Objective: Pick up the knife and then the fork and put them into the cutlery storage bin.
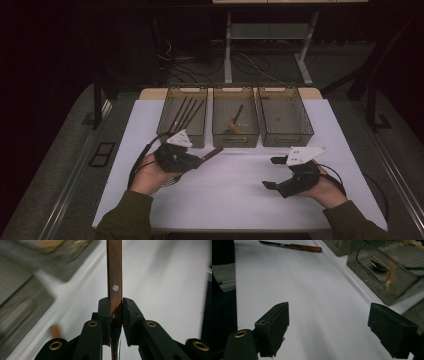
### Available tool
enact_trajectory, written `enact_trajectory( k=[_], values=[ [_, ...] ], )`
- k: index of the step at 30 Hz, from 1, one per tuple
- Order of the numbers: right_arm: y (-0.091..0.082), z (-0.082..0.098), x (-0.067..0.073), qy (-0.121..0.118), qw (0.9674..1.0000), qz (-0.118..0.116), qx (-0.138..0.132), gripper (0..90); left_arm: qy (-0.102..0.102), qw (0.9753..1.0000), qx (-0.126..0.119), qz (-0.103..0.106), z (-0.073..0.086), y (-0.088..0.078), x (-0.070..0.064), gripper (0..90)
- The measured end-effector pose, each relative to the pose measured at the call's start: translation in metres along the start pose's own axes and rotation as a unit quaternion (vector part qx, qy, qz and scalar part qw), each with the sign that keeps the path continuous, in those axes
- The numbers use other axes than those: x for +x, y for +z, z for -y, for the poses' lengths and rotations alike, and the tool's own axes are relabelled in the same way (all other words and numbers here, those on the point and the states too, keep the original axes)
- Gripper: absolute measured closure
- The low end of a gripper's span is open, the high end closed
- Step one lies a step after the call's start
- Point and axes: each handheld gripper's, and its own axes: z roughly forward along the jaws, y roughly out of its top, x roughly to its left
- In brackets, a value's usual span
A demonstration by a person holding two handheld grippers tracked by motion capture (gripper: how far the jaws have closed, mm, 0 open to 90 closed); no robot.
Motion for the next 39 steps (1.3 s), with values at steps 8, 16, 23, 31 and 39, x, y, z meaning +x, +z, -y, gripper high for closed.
enact_trajectory(
  k=[8,16,23,31,39],
  values=[
    [0.013,-0.017,0.001,-0.035,0.9979,-0.053,0.014,18.2,0.080,0.9937,0.022,0.075,-0.032,0.043,-0.034,77.1],
    [0.033,-0.020,0.003,-0.097,0.9865,-0.111,0.072,34.2,0.148,0.9806,0.049,0.118,-0.048,0.075,-0.056,77.1],
    [0.049,-0.017,0.012,-0.119,0.9758,-0.142,0.116,57.6,0.154,0.9776,0.060,0.131,-0.048,0.082,-0.063,77.1],
    [0.054,-0.017,0.014,-0.114,0.9711,-0.167,0.127,73.0,0.164,0.9748,0.068,0.135,-0.048,0.084,-0.066,77.0],
    [0.055,-0.016,0.015,-0.113,0.9686,-0.181,0.128,75.6,0.175,0.9722,0.068,0.140,-0.046,0.084,-0.066,76.6]
  ],
)
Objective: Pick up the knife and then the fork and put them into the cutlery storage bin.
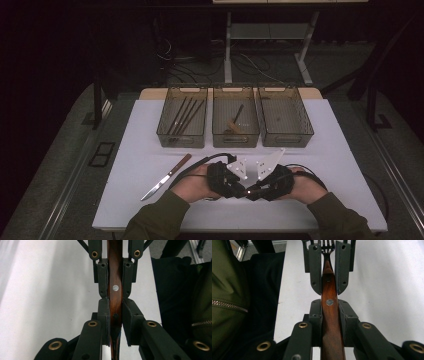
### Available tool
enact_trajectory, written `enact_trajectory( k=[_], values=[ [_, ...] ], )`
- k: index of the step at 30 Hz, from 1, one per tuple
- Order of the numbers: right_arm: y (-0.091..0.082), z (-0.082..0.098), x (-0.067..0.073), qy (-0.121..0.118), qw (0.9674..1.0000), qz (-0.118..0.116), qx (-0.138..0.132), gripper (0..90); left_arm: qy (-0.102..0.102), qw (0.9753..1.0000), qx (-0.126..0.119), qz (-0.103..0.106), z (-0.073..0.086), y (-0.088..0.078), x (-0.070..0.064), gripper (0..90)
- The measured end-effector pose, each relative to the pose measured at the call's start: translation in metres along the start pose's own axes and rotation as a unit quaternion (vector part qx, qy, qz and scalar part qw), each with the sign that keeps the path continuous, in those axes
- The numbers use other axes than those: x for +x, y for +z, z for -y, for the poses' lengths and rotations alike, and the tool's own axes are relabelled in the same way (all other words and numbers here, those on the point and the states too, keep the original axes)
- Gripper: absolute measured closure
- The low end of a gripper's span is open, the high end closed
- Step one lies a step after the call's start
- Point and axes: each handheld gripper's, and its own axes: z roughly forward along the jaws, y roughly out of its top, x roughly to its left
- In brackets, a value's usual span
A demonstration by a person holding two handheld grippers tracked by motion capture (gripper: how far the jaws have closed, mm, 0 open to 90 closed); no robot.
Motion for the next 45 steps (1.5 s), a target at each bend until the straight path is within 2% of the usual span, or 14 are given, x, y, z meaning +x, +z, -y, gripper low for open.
enact_trajectory(
  k=[3,4,5,8,12,13,16,18,24,26,33,37,40,45],
  values=[
    [-0.001,0.001,-0.002,-0.003,0.9999,0.011,0.001,75.6,-0.007,0.9998,-0.017,-0.007,0.005,-0.004,0.002,67.4],
    [-0.002,0.002,-0.003,0.003,0.9999,0.015,0.003,75.6,-0.009,0.9996,-0.021,-0.018,0.008,-0.007,0.004,63.3],
    [-0.003,0.004,-0.004,0.007,0.9998,0.019,0.003,75.6,-0.023,0.9992,-0.027,-0.019,0.012,-0.011,0.003,60.3],
    [-0.012,0.012,-0.009,0.017,0.9992,0.037,-0.003,75.6,-0.047,0.9957,-0.067,-0.043,0.027,-0.024,0.006,52.5],
    [-0.029,0.021,-0.016,0.038,0.9965,0.071,-0.021,75.6,-0.094,0.9856,-0.117,-0.078,0.049,-0.041,0.004,48.8],
    [-0.034,0.023,-0.017,0.046,0.9956,0.078,-0.025,75.6,-0.099,0.9840,-0.120,-0.087,0.054,-0.045,0.004,47.7],
    [-0.051,0.028,-0.023,0.061,0.9919,0.103,-0.043,75.6,-0.121,0.9763,-0.136,-0.117,0.070,-0.055,0.001,42.4],
    [-0.061,0.029,-0.024,0.084,0.9881,0.113,-0.062,75.6,-0.135,0.9706,-0.143,-0.139,0.082,-0.059,-0.001,39.0],
    [-0.090,0.035,-0.035,0.115,0.9770,0.157,-0.088,75.6,-0.177,0.9590,-0.138,-0.172,0.111,-0.065,-0.004,33.4],
    [-0.098,0.038,-0.039,0.124,0.9726,0.170,-0.099,75.6,-0.180,0.9561,-0.140,-0.184,0.119,-0.067,-0.004,31.3],
    [-0.120,0.044,-0.057,0.152,0.9565,0.214,-0.127,75.6,-0.219,0.9389,-0.154,-0.216,0.144,-0.070,-0.011,20.7],
    [-0.128,0.047,-0.068,0.174,0.9446,0.244,-0.133,75.6,-0.236,0.9317,-0.159,-0.227,0.156,-0.071,-0.013,15.4],
    [-0.133,0.050,-0.078,0.194,0.9356,0.263,-0.135,75.6,-0.253,0.9251,-0.167,-0.229,0.162,-0.072,-0.012,13.5],
    [-0.141,0.056,-0.096,0.227,0.9196,0.293,-0.129,75.5,-0.259,0.9191,-0.162,-0.249,0.164,-0.072,-0.010,6.3]
  ],
)
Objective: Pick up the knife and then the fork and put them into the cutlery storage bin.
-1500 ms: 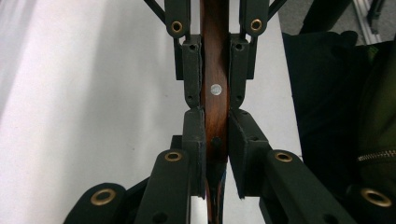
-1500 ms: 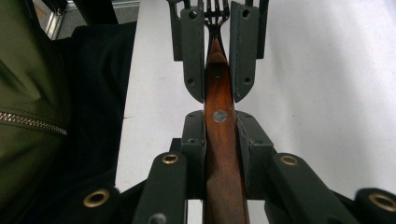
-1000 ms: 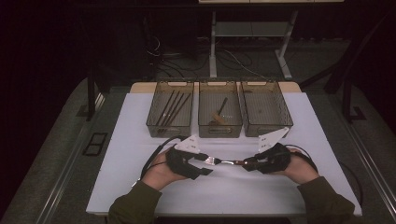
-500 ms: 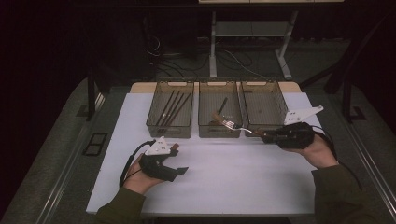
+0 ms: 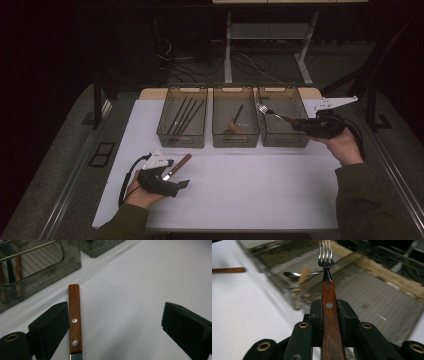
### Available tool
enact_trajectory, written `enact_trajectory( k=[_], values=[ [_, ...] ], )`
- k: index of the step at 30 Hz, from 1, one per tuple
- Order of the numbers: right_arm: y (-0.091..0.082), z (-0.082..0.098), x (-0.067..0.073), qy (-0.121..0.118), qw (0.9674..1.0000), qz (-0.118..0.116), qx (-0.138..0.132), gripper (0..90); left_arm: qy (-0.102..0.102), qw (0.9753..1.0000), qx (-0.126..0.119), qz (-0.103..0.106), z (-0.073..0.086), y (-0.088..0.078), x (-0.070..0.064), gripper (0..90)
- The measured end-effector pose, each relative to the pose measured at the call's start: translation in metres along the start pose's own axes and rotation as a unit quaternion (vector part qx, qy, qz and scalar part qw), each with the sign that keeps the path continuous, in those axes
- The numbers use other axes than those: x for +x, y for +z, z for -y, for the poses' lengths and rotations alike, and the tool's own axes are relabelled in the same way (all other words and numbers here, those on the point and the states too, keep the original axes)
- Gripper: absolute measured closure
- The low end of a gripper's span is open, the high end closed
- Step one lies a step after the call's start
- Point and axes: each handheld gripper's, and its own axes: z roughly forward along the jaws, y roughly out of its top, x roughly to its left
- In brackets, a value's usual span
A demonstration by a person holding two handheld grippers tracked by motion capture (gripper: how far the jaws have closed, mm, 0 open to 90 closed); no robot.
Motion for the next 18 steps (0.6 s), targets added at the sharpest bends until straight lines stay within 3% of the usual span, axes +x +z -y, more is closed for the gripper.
enact_trajectory(
  k=[4,8,11,18],
  values=[
    [0.002,-0.003,-0.016,0.034,0.9989,0.031,0.004,75.6,0.005,1.0000,0.006,-0.006,0.000,0.002,0.001,0.0],
    [0.009,-0.003,-0.031,0.066,0.9963,0.054,0.007,75.6,0.004,1.0000,0.006,-0.005,0.001,0.003,-0.001,0.0],
    [0.018,-0.002,-0.038,0.073,0.9946,0.070,0.024,75.5,0.006,0.9999,0.009,0.000,0.001,0.004,-0.002,0.0],
    [0.042,0.001,-0.042,0.076,0.9936,0.063,0.055,75.5,0.011,0.9998,0.015,0.005,0.001,0.005,-0.003,0.0]
  ],
)
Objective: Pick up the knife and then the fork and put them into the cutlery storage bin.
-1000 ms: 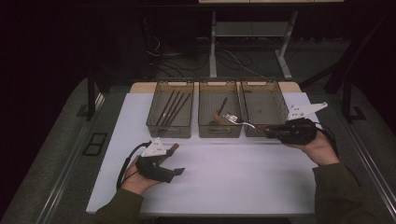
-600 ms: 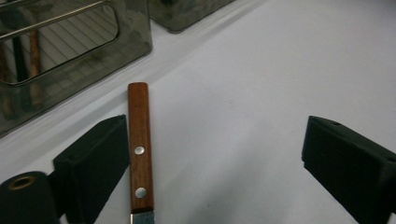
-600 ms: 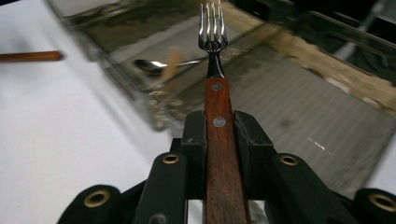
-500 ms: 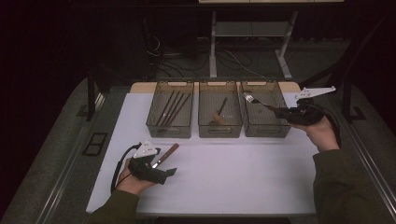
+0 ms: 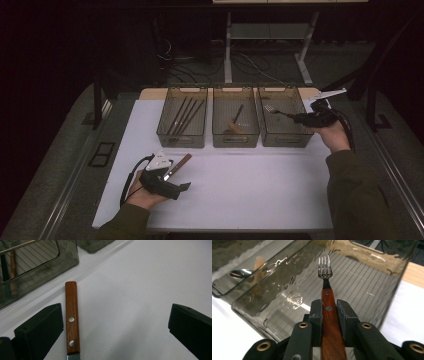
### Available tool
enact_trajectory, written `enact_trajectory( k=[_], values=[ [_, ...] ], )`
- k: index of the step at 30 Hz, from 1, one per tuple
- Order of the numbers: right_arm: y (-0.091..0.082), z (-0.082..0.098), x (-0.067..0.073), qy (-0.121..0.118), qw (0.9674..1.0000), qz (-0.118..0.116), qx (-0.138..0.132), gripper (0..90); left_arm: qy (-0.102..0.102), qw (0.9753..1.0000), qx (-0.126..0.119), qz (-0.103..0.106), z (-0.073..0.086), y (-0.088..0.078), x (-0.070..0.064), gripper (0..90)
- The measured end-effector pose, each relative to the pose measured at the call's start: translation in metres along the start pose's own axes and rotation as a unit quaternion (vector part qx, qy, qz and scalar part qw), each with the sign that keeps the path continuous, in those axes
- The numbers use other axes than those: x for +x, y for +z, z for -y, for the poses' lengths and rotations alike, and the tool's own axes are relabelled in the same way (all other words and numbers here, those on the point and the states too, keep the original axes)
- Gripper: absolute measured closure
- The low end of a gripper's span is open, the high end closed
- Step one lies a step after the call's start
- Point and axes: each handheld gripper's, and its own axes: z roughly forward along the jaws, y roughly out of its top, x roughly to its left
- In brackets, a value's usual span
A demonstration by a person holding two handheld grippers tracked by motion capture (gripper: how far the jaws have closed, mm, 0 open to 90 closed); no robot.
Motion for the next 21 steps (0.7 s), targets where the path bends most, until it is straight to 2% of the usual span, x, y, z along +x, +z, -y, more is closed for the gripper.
enact_trajectory(
  k=[9,11,15,17,21],
  values=[
    [0.017,-0.002,0.010,-0.010,0.9997,-0.003,0.024,74.3,0.000,1.0000,0.001,0.006,0.000,0.000,-0.001,0.0],
    [0.018,-0.002,0.011,-0.013,0.9997,0.004,0.018,65.7,-0.001,1.0000,-0.001,0.006,0.000,0.001,-0.001,0.0],
    [0.014,-0.002,0.011,-0.012,0.9999,0.006,0.008,54.4,0.001,1.0000,0.002,0.007,0.000,0.001,-0.001,0.0],
    [0.010,-0.002,0.010,-0.003,1.0000,0.000,-0.002,49.7,0.003,1.0000,0.004,0.007,0.000,0.000,-0.001,0.0],
    [0.000,0.000,0.011,0.002,0.9999,-0.010,-0.012,42.8,0.004,0.9999,0.006,0.008,0.000,0.001,-0.001,0.0]
  ],
)
